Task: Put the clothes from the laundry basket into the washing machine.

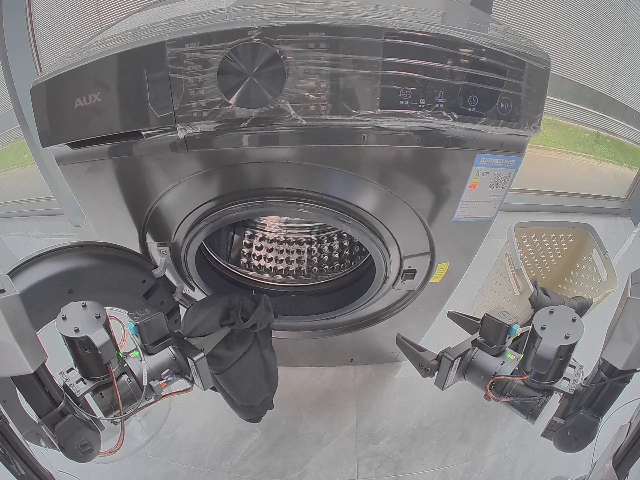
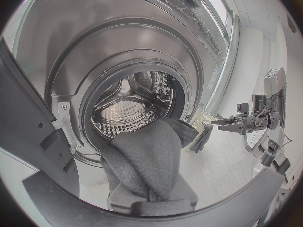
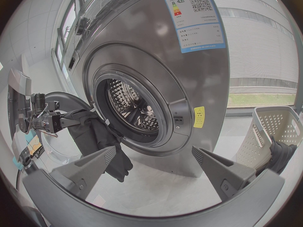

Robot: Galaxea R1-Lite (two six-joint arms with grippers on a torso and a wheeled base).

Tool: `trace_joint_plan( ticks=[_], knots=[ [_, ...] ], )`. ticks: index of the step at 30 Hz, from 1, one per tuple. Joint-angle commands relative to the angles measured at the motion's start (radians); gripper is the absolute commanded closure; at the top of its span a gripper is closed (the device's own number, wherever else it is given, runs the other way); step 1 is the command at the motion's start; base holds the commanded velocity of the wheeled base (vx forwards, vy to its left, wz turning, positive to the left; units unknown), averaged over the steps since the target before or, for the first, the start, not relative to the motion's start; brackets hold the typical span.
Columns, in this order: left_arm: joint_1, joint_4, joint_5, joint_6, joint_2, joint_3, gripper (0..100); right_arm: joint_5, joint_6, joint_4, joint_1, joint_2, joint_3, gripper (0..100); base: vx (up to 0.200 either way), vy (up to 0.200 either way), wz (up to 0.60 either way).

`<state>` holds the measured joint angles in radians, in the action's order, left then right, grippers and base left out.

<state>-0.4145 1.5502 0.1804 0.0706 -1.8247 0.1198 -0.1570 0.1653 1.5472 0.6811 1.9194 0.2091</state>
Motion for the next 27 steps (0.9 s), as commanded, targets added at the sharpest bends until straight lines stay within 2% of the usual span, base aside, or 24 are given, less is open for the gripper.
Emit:
trace_joint_plan(
  ticks=[1, 10, 15, 19, 22, 27],
  knots=[
    [-0.006, 0.001, -0.001, 0.000, -0.002, -0.002, 100, 0.001, 0.000, 0.001, 0.003, 0.003, -0.001, 0, 0.000, 0.000, 0.00],
    [-0.032, 0.001, -0.001, -0.002, -0.010, -0.002, 100, 0.001, 0.000, 0.001, 0.014, 0.003, -0.004, 0, 0.000, 0.000, 0.00],
    [-0.046, 0.001, -0.002, -0.015, -0.007, -0.006, 100, 0.001, 0.002, 0.001, 0.037, 0.003, -0.007, 0, 0.000, 0.000, 0.00],
    [-0.087, 0.001, -0.029, -0.063, -0.062, 0.041, 100, 0.001, 0.003, 0.001, 0.123, -0.002, -0.020, 0, 0.000, 0.000, 0.00],
    [-0.087, 0.001, -0.055, -0.078, -0.128, 0.104, 100, -0.001, 0.003, 0.002, 0.140, 0.001, -0.028, 0, 0.000, 0.000, 0.00],
    [-0.087, 0.001, -0.095, -0.058, -0.217, 0.248, 100, -0.003, 0.002, 0.001, 0.140, -0.005, -0.031, 0, 0.000, 0.000, 0.00]
  ],
)
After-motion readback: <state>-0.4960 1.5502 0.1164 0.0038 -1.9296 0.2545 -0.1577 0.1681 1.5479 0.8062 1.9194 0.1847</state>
